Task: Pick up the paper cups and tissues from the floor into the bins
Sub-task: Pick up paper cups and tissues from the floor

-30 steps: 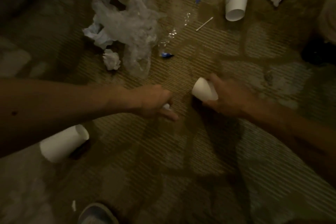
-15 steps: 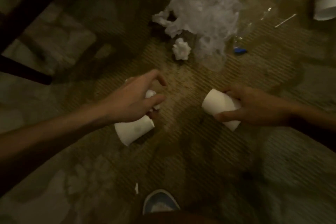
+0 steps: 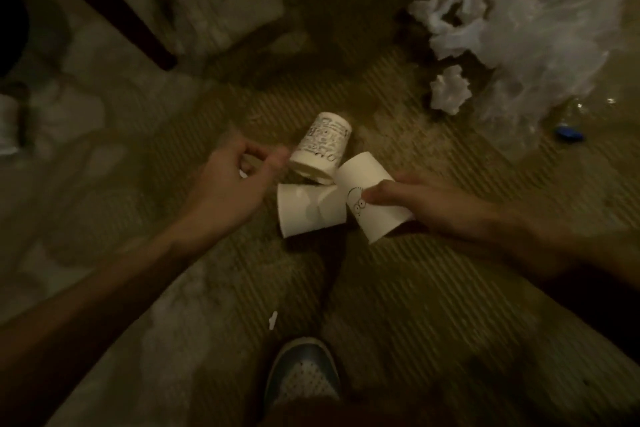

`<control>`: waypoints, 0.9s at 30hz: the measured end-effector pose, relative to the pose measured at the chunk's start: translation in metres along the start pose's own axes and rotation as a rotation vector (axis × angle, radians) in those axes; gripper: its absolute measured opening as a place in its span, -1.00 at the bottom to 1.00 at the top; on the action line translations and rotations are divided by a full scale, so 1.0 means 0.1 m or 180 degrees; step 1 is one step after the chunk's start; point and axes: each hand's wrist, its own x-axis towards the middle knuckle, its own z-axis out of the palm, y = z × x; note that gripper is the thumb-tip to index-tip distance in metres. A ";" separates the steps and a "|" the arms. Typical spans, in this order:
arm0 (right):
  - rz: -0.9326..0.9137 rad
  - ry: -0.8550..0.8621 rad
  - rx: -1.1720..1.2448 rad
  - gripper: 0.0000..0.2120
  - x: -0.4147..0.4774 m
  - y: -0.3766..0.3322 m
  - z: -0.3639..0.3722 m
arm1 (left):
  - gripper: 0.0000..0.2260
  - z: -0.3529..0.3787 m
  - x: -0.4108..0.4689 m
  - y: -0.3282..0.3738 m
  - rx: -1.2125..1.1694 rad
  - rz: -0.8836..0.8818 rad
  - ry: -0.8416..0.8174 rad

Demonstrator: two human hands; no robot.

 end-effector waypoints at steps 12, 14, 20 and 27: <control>0.0096 -0.0431 0.0471 -0.72 -0.13 0.27 -0.12 | -0.85 0.50 -0.51 0.25 -0.0754 -0.0395 -0.0241; 0.0099 -0.0387 0.0654 -0.68 -0.29 0.30 -0.26 | -0.83 0.55 -0.49 0.50 -0.0614 -0.0182 -0.0373; -0.0005 0.0085 0.1322 -0.40 -1.24 -0.06 -1.05 | -0.85 0.51 -0.33 1.90 -0.0343 0.0766 -0.0946; -0.0345 0.0795 0.2072 -0.36 -3.21 -1.29 -1.86 | -0.81 -0.29 -0.84 4.26 -0.0539 0.1517 -0.1331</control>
